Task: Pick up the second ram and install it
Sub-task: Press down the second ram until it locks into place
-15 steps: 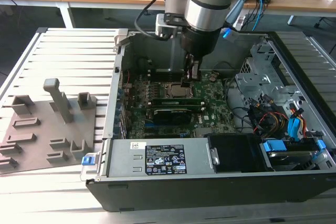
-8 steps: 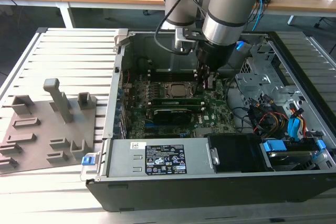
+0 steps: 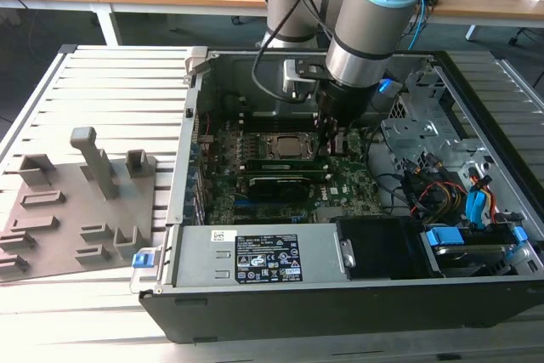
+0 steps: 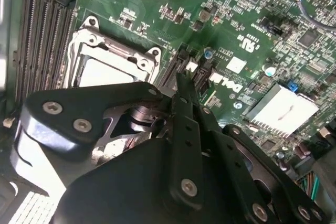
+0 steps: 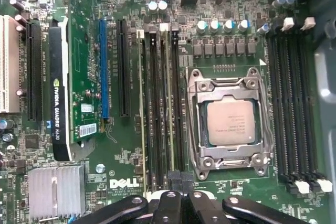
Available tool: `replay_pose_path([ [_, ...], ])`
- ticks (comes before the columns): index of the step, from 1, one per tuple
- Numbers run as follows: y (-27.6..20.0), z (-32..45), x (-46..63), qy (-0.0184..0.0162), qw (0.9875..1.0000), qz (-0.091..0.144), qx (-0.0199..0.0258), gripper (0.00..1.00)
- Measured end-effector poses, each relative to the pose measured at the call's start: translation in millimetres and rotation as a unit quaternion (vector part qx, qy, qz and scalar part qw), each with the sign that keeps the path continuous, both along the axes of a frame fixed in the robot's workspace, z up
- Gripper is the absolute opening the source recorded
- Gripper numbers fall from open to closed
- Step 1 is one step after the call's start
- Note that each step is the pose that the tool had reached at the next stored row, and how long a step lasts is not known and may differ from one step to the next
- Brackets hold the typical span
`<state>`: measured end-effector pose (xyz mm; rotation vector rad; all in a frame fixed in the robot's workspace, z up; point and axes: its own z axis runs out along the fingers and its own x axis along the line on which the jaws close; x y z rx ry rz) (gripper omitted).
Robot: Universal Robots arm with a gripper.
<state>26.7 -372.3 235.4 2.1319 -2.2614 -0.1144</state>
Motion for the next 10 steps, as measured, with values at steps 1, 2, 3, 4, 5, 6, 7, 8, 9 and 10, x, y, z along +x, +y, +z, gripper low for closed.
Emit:
replay_pose_path([
  [1, -0.3, 2.2, -2.7, -0.0015, 1.0000, 0.000, 0.0014, 0.11],
  [2, -0.7, 2.3, -8.4, -0.0025, 1.0000, 0.000, 0.0035, 0.11],
  [3, -0.9, 2.4, -12.3, -0.0030, 1.0000, 0.000, 0.0034, 0.11],
  [4, -1.1, 2.4, -15.4, -0.0033, 1.0000, 0.000, 0.0034, 0.11],
  [5, -1.5, 2.2, -21.3, -0.0038, 1.0000, 0.000, 0.0034, 0.11],
  [6, -2.0, 2.0, -28.6, -0.0045, 1.0000, 0.000, 0.0035, 0.11],
  [7, -3.0, 1.8, -37.9, -0.0051, 1.0000, 0.000, 0.0034, 0.11],
  [8, -3.7, 1.3, -48.0, -0.0055, 1.0000, 0.000, 0.0035, 0.11],
  [9, -4.3, 0.4, -59.8, -0.0059, 1.0000, 0.000, 0.0038, 0.11],
  [10, -4.3, 0.1, -66.2, -0.0061, 1.0000, 0.000, 0.0047, 0.11],
])
